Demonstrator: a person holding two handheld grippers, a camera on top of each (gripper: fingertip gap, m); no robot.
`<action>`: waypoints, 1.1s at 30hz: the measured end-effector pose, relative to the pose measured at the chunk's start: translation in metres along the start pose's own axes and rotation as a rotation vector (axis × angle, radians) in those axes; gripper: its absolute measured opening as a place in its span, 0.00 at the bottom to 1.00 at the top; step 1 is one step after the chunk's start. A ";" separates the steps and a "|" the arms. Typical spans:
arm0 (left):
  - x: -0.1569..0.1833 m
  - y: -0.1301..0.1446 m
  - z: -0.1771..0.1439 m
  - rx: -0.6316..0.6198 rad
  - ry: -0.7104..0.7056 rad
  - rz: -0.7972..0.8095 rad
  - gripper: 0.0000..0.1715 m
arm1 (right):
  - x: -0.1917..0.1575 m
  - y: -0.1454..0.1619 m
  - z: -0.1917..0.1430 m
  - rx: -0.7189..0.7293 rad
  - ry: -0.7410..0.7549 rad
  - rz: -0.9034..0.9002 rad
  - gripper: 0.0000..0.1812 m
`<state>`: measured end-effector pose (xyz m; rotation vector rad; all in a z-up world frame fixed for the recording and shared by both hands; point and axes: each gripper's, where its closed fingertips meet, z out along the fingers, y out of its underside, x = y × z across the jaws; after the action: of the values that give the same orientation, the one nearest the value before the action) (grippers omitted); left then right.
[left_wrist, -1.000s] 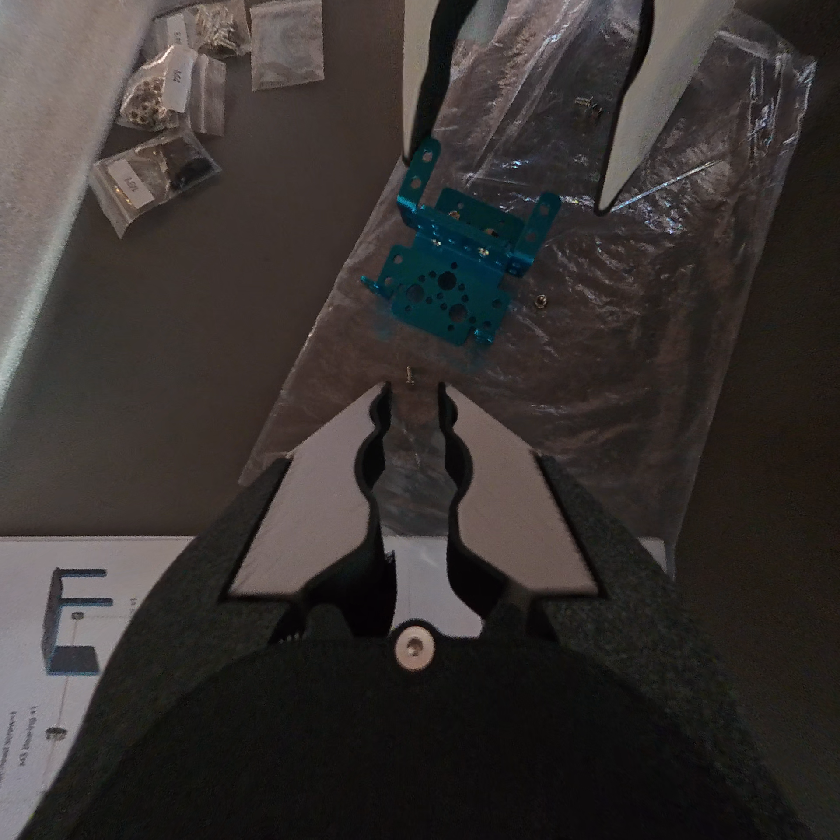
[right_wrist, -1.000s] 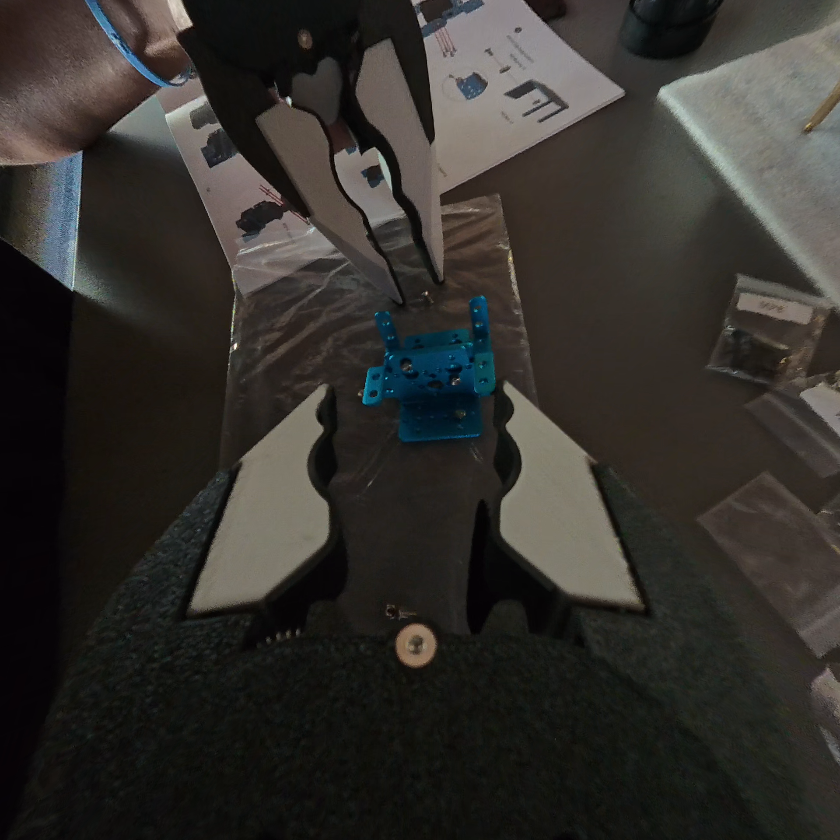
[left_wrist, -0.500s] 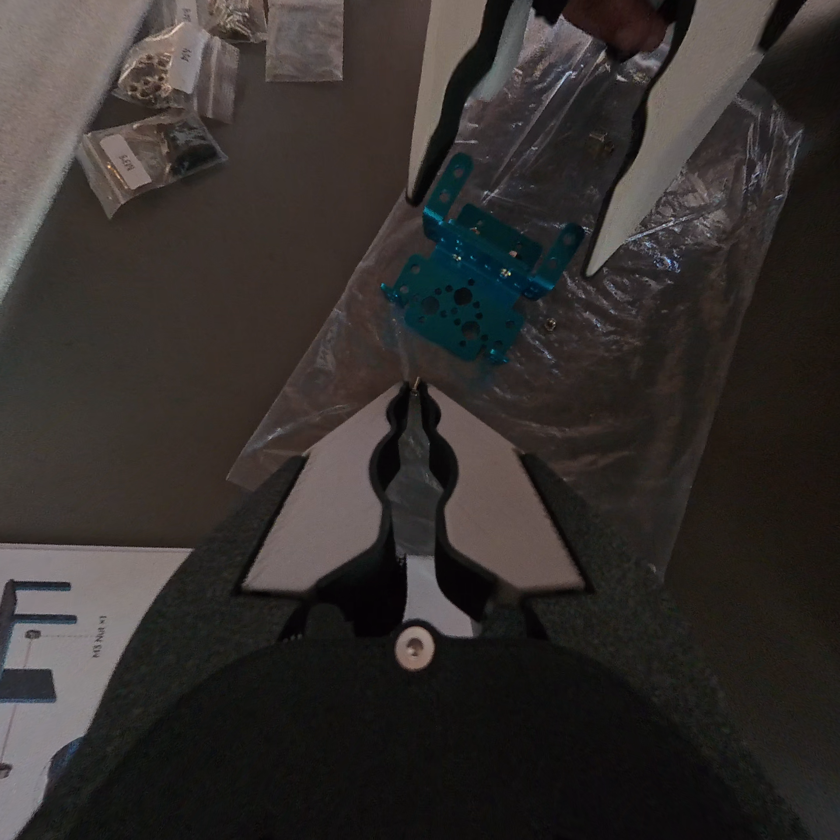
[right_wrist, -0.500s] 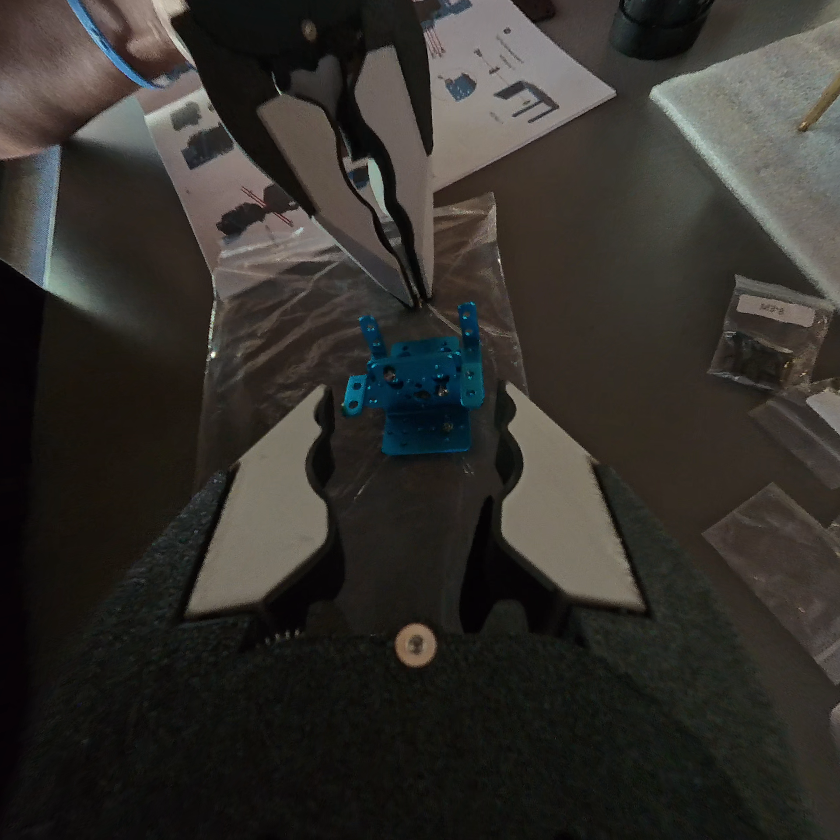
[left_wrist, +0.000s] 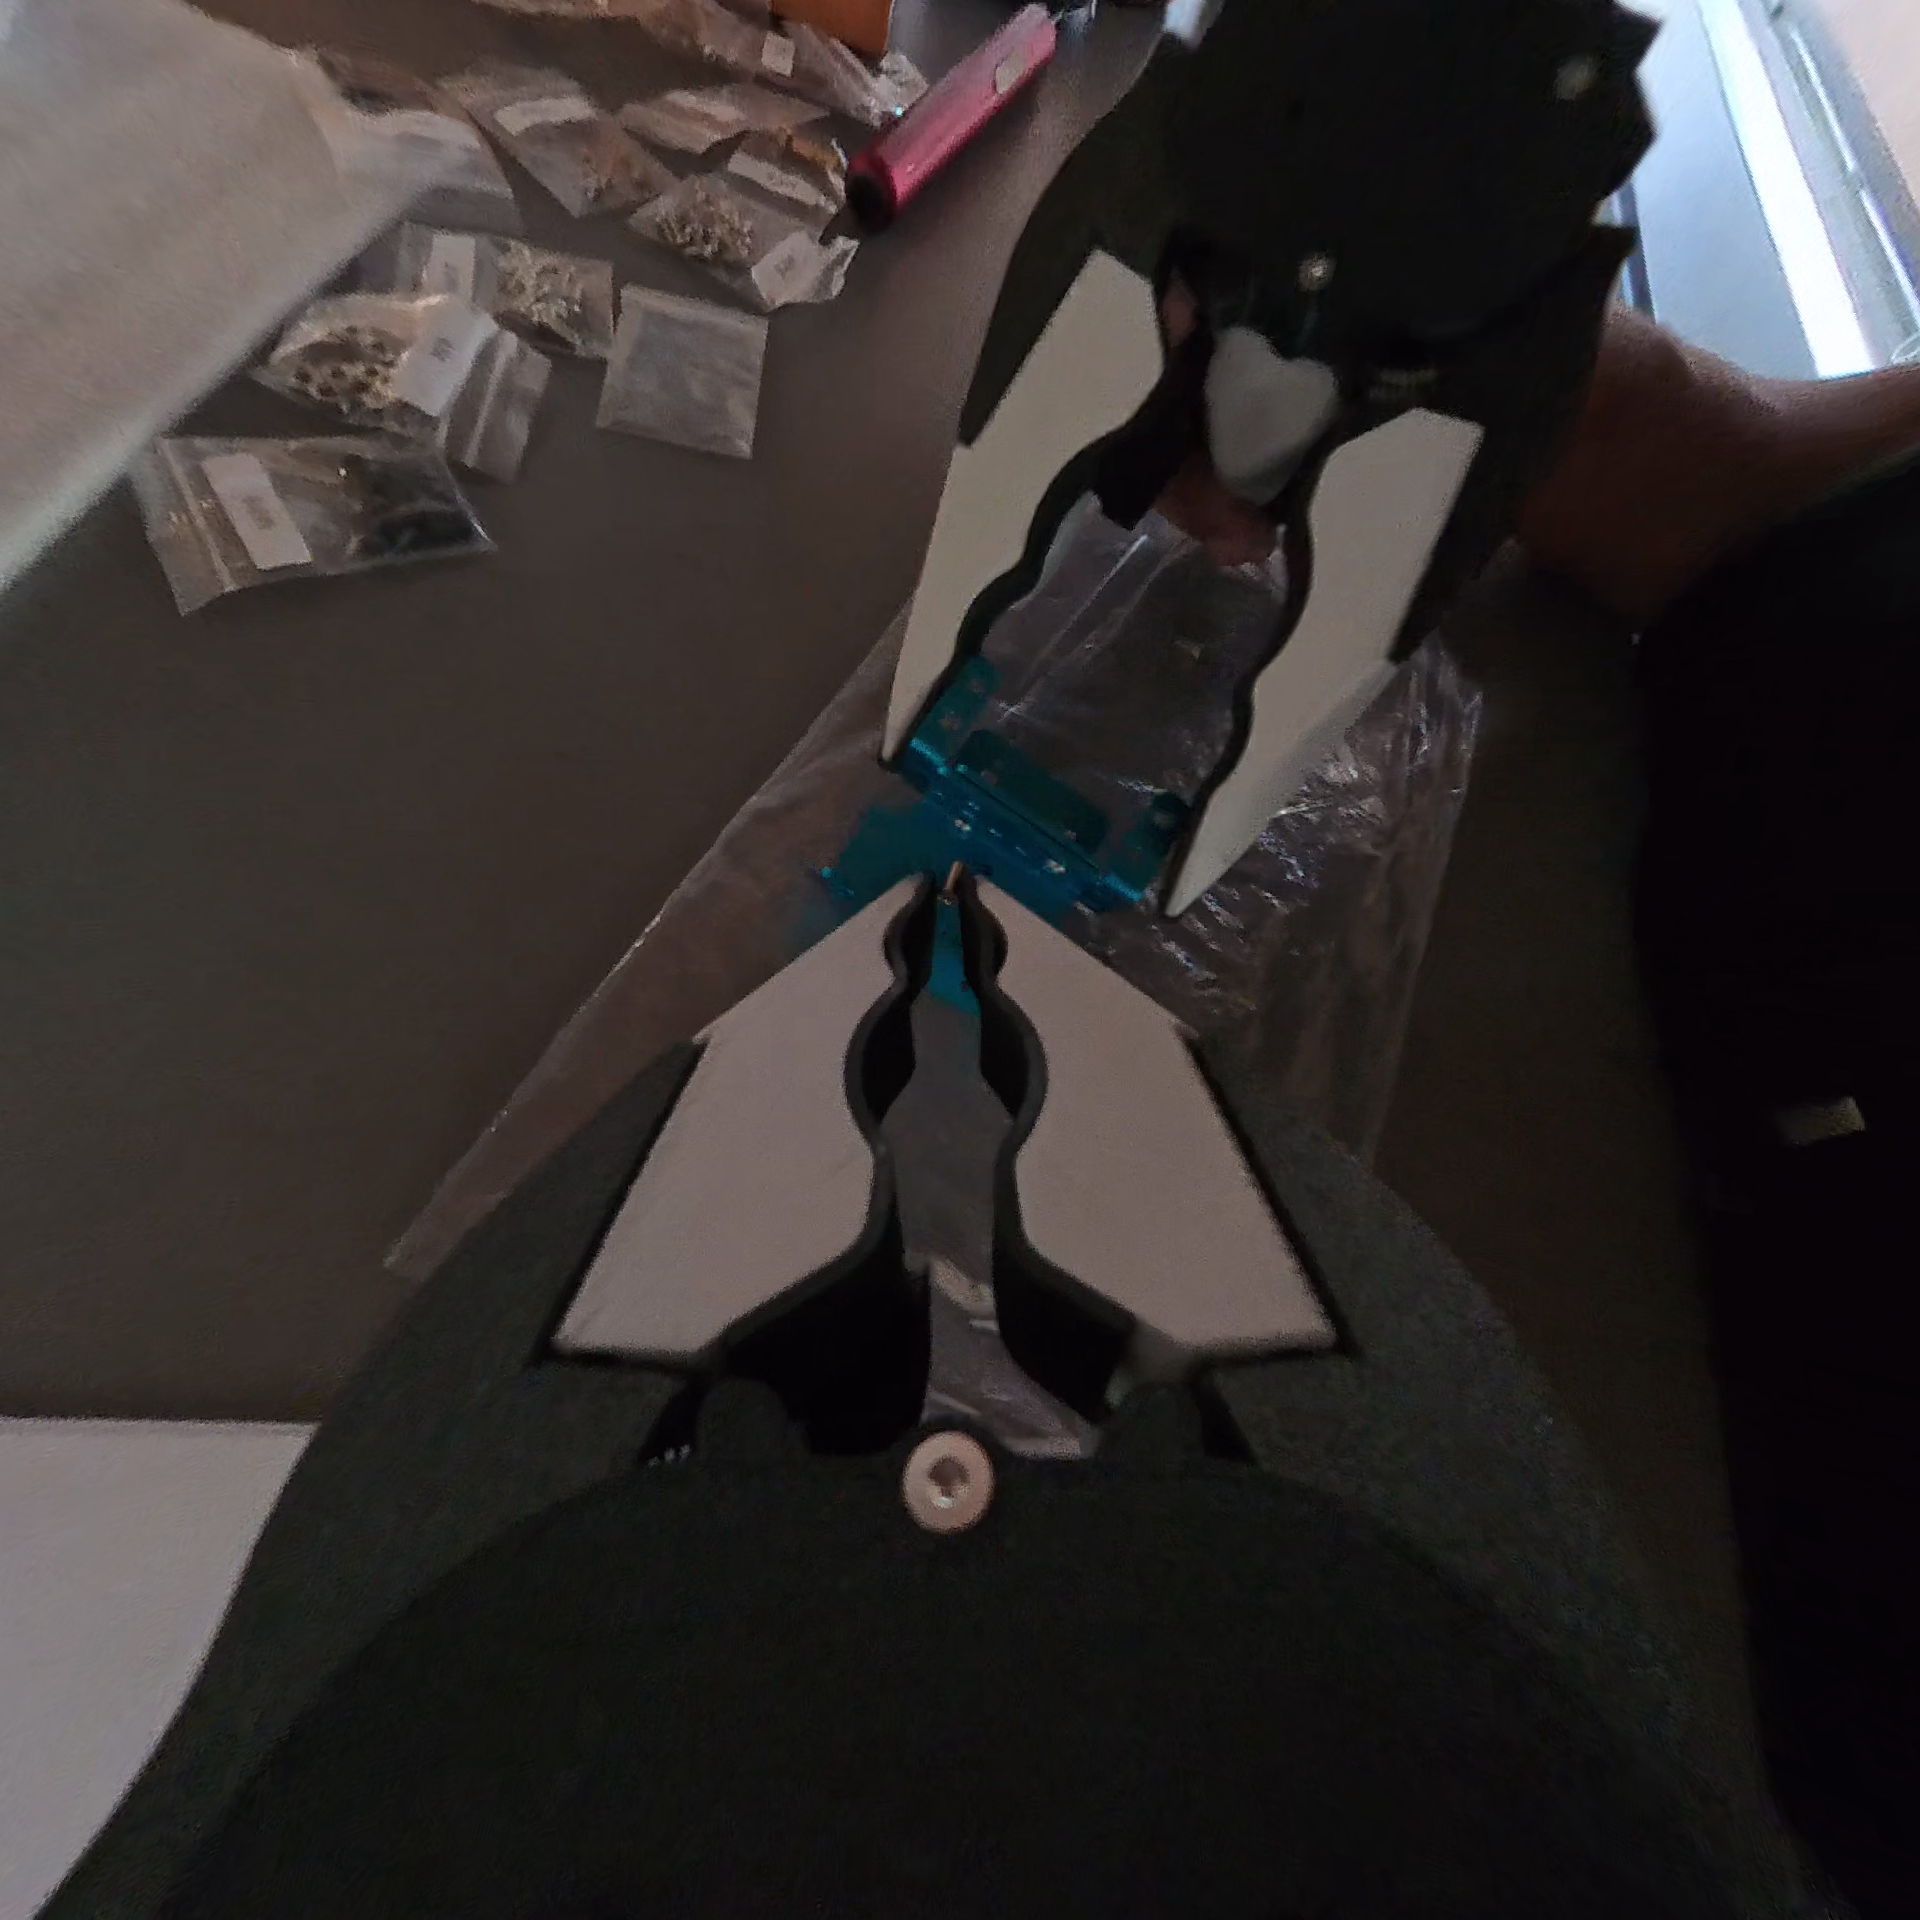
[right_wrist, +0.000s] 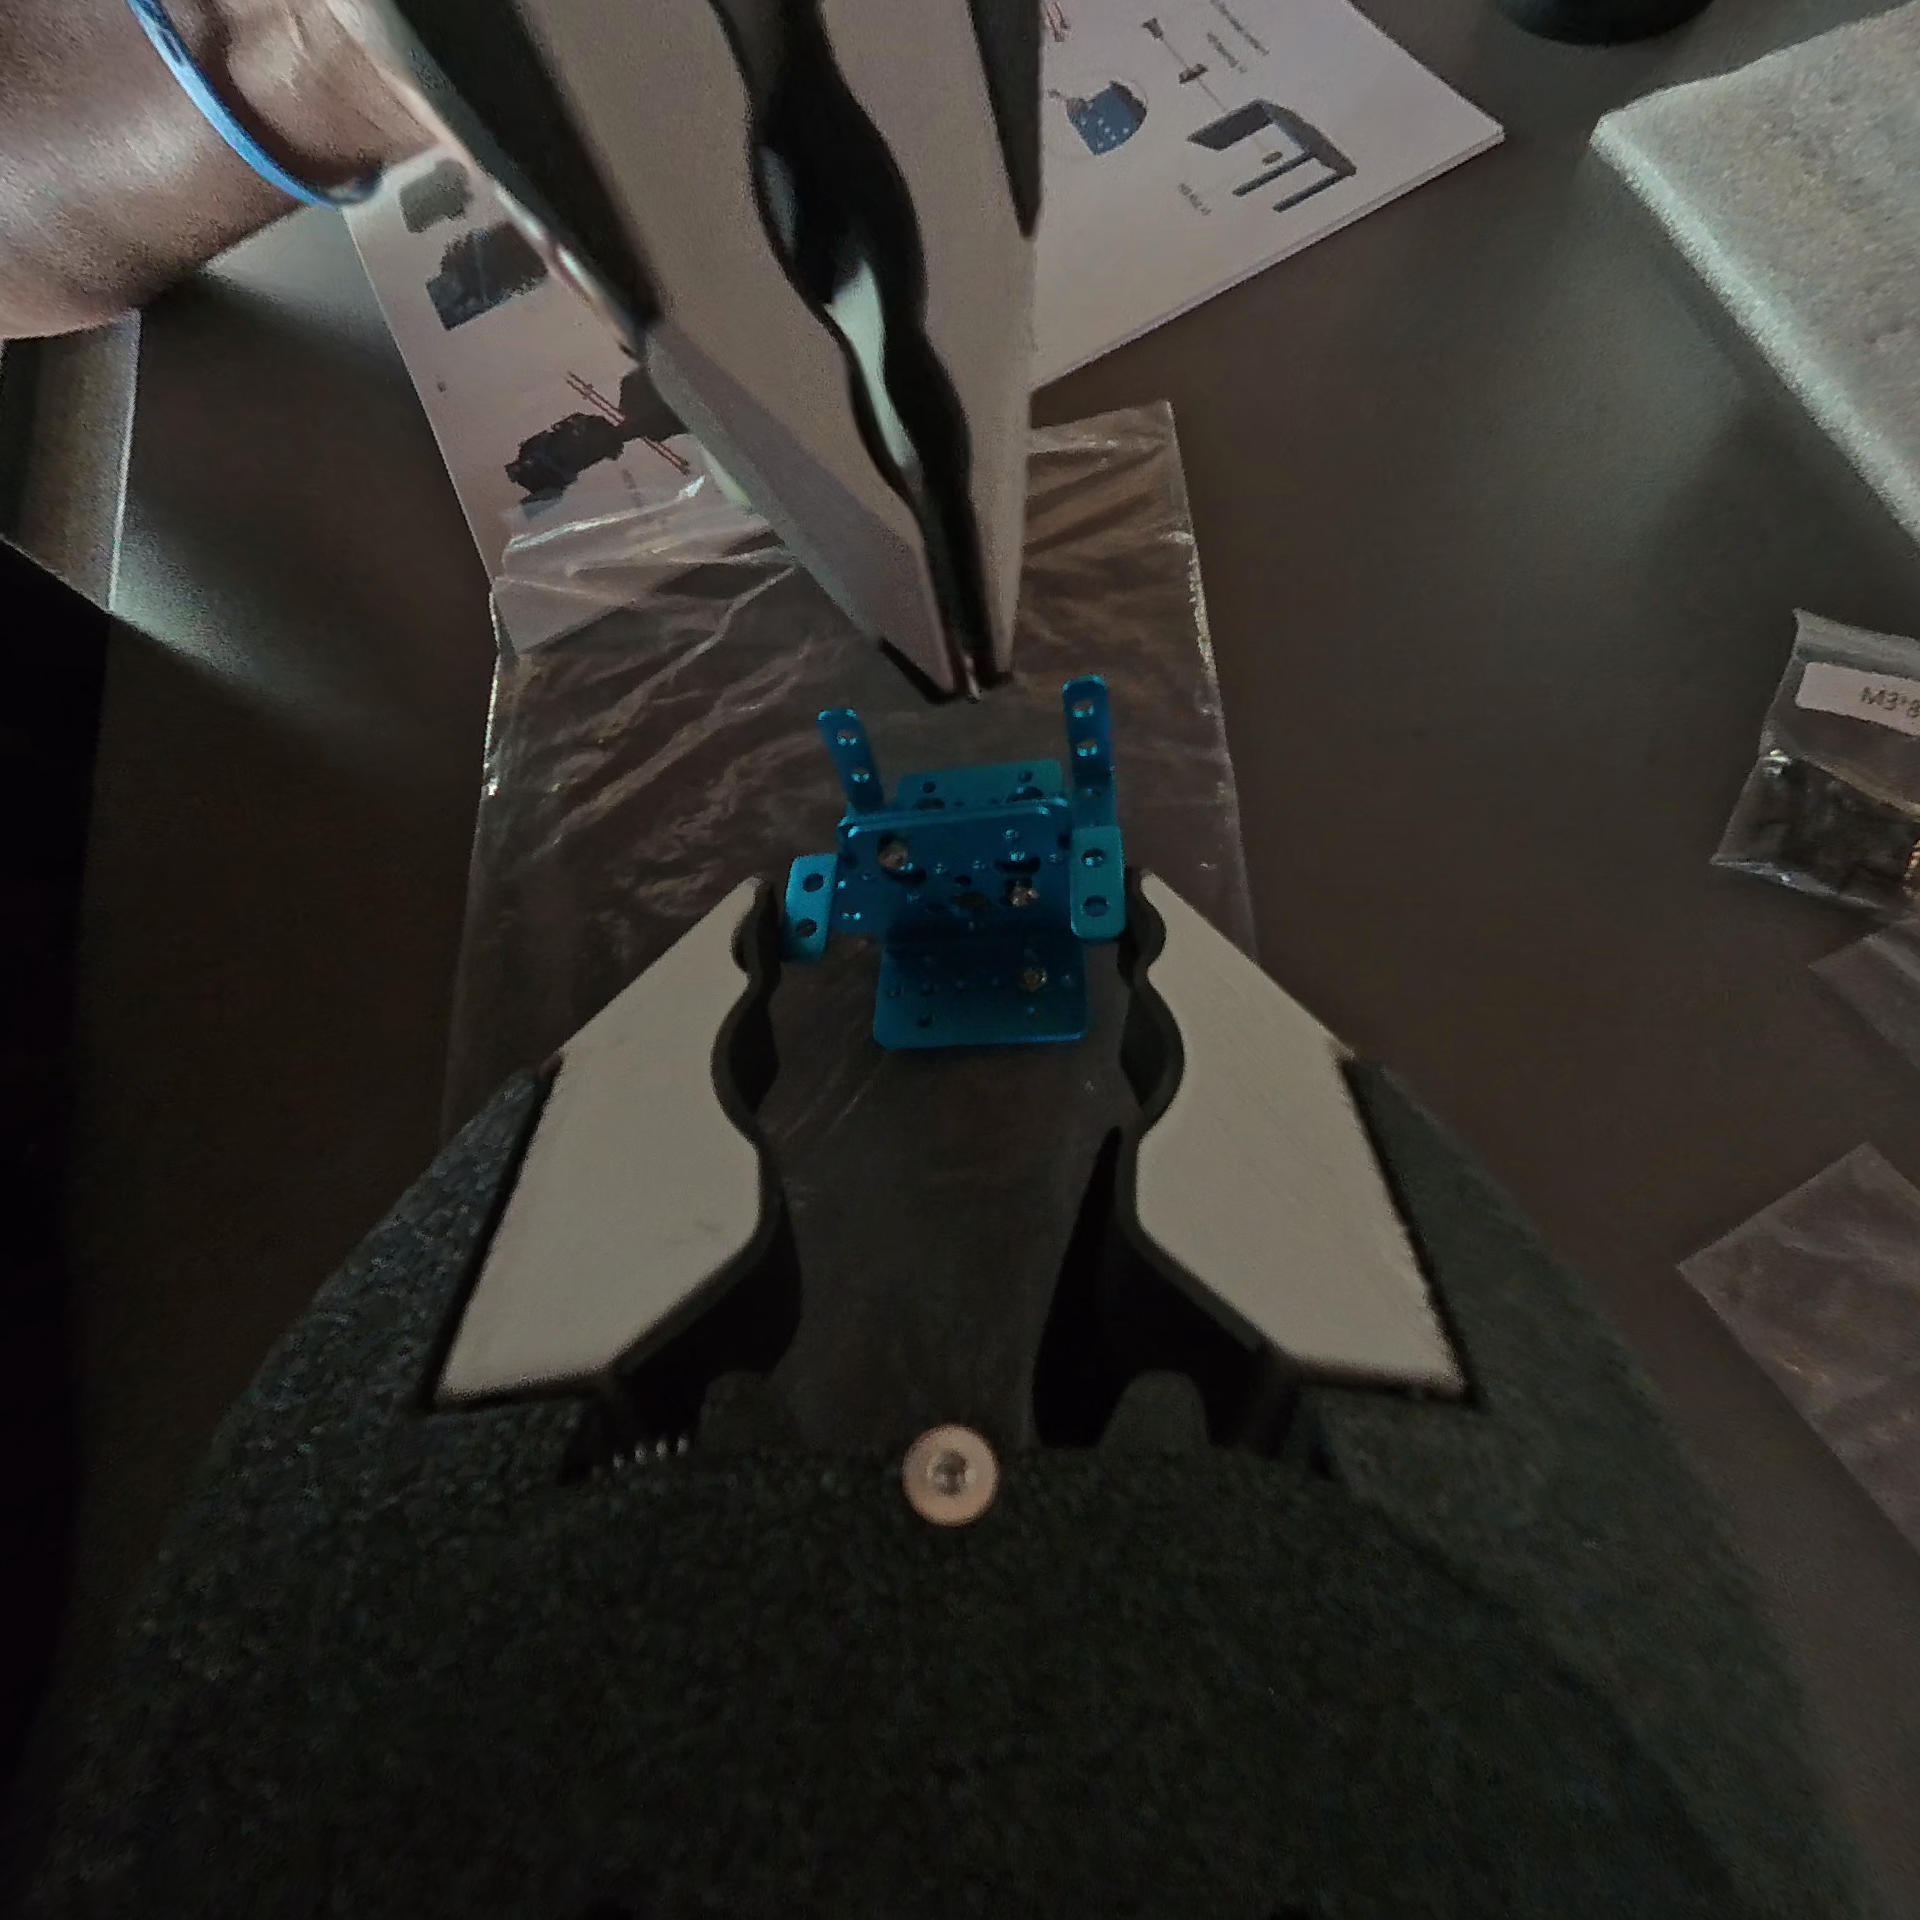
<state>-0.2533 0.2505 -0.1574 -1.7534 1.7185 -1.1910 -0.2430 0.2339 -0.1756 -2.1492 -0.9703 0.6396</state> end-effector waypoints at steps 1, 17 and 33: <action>-0.002 0.001 0.003 -0.012 0.003 0.002 0.02 | 0.000 0.000 0.000 0.003 -0.005 0.004 0.35; 0.007 -0.006 0.024 -0.005 0.044 0.115 0.02 | -0.002 0.002 -0.005 0.038 -0.094 0.011 0.36; 0.029 -0.064 0.003 0.153 0.086 0.102 0.02 | -0.013 -0.039 -0.057 0.385 -0.464 0.244 0.36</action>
<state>-0.2161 0.2326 -0.1001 -1.5272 1.6941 -1.3321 -0.2312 0.2209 -0.1075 -1.8181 -0.7356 1.3696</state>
